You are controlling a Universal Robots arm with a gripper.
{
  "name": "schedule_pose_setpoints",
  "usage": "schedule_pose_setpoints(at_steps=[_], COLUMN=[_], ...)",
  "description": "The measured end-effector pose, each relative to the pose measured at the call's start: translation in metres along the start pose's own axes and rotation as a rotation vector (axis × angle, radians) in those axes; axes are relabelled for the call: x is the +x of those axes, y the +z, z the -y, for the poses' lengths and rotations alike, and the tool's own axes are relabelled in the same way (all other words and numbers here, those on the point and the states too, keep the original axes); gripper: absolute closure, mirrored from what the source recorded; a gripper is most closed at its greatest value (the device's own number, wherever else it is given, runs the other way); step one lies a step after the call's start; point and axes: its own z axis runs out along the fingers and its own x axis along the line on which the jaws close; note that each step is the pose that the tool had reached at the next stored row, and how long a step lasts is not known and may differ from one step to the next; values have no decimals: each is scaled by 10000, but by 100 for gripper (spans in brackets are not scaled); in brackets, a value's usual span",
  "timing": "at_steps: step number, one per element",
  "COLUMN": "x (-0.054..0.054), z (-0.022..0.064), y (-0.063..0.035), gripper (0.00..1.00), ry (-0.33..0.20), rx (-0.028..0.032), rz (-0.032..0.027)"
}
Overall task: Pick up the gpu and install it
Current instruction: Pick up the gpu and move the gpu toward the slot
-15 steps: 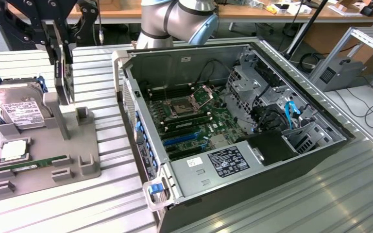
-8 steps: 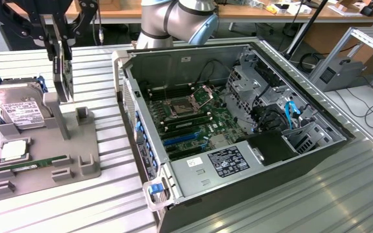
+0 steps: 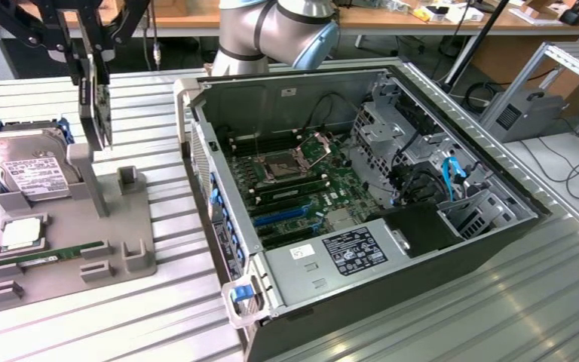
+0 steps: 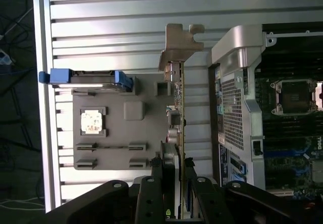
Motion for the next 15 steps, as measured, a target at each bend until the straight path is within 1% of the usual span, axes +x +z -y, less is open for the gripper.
schedule_pose_setpoints(at_steps=[8,15], x=[-1,-1], z=[-5,-5], y=[-90,-92], gripper=[73,73], ry=[0,0], rx=[-11,-11], rz=[0,-1])
